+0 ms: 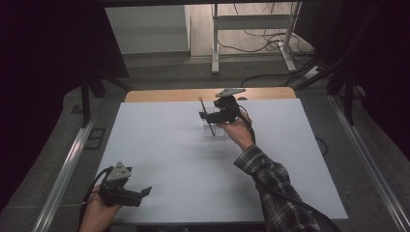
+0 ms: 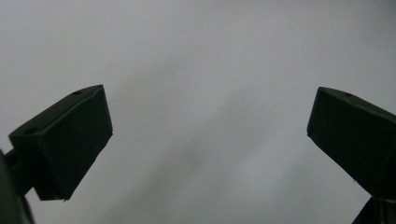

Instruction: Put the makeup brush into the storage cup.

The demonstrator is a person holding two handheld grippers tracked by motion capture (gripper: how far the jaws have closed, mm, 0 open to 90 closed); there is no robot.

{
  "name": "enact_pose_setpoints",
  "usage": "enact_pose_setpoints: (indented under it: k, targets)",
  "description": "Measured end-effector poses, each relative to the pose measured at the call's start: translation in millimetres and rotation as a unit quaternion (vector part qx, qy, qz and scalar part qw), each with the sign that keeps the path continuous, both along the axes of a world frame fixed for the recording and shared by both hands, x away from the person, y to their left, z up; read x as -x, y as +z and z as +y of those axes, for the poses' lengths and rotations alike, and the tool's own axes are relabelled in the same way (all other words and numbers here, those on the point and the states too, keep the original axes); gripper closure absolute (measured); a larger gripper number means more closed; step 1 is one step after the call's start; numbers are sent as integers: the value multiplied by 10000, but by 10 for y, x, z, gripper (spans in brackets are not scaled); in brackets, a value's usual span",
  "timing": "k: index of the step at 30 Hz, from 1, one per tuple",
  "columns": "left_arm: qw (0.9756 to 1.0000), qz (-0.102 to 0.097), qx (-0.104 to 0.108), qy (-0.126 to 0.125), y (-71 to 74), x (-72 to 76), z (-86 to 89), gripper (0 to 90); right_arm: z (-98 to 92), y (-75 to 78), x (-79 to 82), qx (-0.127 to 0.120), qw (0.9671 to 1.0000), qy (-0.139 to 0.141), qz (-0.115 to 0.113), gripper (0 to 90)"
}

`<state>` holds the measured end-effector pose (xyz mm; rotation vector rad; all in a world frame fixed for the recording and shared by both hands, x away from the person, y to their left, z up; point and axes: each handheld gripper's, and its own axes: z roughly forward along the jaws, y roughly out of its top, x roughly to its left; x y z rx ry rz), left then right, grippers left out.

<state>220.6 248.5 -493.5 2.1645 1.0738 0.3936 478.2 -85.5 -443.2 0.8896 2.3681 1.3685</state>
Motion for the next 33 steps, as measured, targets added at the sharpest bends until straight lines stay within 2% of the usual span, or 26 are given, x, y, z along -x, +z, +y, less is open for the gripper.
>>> enact_pose_setpoints:
  k: [5,15,25,33]
  targets:
    - [10000,-2,1,5,0,0,0,6,20,-4,16,112,9999,45,-7,136]
    - [10000,-10,27,26,-1,1,3,6,32,-25,51,177,9998,73,54,90]
    - [10000,-5,1,17,0,0,7,6,21,50,146,310,9994,158,-10,76]
    - [10000,-2,5,24,-2,0,9,6,-2,82,208,296,9993,242,35,57]
